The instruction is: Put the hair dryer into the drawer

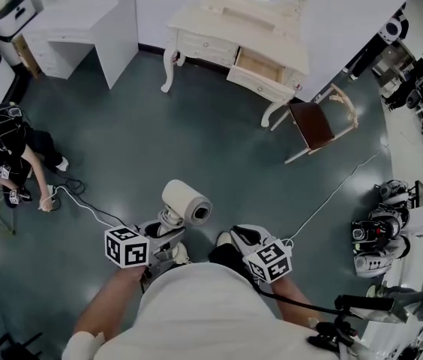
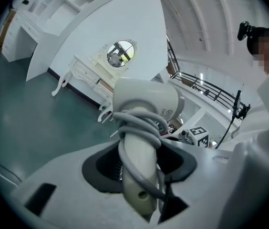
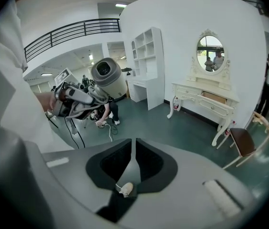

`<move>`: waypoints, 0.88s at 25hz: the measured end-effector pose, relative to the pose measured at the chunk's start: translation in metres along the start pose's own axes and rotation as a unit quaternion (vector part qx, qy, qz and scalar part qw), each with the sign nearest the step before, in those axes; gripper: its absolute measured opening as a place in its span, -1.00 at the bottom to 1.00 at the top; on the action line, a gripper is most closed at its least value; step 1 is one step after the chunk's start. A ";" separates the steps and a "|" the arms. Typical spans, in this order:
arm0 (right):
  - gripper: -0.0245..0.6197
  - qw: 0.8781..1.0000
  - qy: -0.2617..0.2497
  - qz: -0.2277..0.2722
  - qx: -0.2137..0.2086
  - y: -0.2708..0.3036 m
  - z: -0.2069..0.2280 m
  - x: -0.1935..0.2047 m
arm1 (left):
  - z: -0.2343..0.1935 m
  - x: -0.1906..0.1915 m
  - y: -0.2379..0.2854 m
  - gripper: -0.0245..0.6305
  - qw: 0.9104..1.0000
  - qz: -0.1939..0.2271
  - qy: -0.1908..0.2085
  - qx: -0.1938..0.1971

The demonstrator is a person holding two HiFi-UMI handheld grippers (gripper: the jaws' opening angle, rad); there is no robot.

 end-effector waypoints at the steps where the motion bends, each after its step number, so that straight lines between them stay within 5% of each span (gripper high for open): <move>1: -0.81 1.000 0.001 -0.002 -0.001 0.000 0.002 0.000 | -0.001 -0.001 0.002 -0.31 1.000 0.000 -0.003 0.000; 10: -0.72 1.000 0.017 0.000 -0.007 0.016 0.055 0.009 | -0.010 -0.033 0.047 -0.30 1.000 0.003 -0.012 -0.009; 22: -0.78 0.999 0.015 0.041 -0.014 0.024 0.225 -0.010 | 0.014 -0.144 0.152 -0.30 0.998 0.014 0.012 -0.058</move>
Point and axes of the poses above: the fingertips, and each gripper's own axes: y forward along the fingers, z to its right, x out of its underside, the point moved 10 cm from there along -y, backward along the fingers, and after that the axes turned 13 degrees about -y, right-handed, at the moved point
